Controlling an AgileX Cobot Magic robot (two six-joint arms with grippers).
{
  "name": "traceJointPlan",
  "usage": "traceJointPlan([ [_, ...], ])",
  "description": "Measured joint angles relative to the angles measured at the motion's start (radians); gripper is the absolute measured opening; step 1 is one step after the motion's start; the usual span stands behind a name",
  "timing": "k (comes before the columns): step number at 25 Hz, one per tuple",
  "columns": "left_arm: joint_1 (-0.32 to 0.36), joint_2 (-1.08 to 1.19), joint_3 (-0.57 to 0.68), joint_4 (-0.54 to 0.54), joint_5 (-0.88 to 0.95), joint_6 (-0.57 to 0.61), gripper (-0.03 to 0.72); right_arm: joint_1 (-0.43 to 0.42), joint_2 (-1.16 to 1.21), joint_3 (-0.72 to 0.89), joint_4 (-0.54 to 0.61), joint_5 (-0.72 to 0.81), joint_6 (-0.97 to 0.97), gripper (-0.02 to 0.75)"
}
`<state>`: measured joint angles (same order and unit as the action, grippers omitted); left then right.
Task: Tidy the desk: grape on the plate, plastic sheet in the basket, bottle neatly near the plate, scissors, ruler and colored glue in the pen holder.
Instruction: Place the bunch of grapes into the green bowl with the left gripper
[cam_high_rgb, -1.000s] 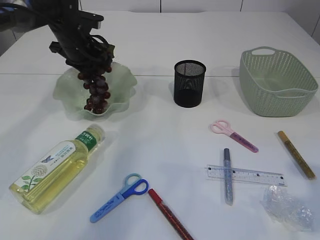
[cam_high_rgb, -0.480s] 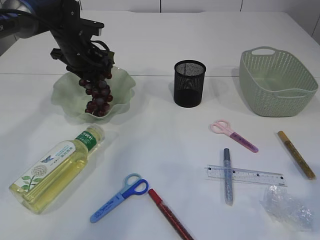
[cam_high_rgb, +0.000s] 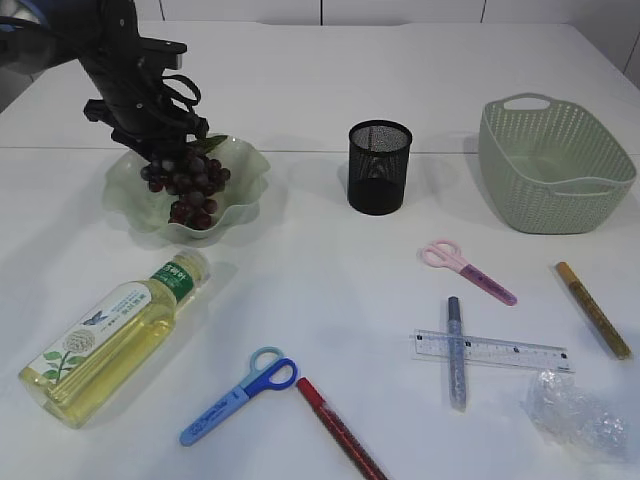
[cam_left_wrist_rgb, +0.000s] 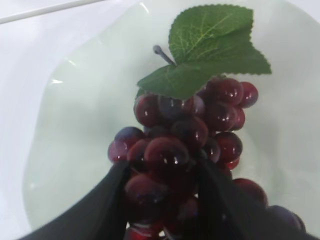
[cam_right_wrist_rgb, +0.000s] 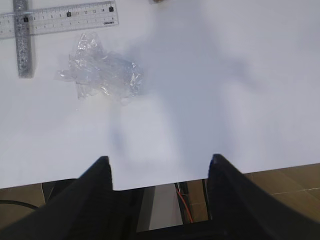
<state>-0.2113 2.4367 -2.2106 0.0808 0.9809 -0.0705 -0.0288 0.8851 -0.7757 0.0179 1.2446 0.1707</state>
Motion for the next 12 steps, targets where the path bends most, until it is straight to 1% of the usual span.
traceJointPlan([
  [2, 0.002, 0.0, 0.0, -0.006, 0.0, 0.0, 0.348, 0.0, 0.0, 0.0, 0.0, 0.0, 0.0, 0.475],
  [5, 0.005, 0.0, 0.0, -0.018, 0.0, 0.0, 0.419, 0.0, 0.0, 0.0, -0.001, 0.0, 0.0, 0.475],
  [7, 0.005, 0.0, 0.0, -0.023, 0.0, 0.0, 0.453, 0.0, 0.0, 0.0, -0.001, 0.0, 0.0, 0.475],
  [12, 0.005, 0.0, -0.033, -0.026, 0.024, 0.0, 0.477, 0.0, 0.0, 0.0, -0.001, 0.0, 0.0, 0.475],
])
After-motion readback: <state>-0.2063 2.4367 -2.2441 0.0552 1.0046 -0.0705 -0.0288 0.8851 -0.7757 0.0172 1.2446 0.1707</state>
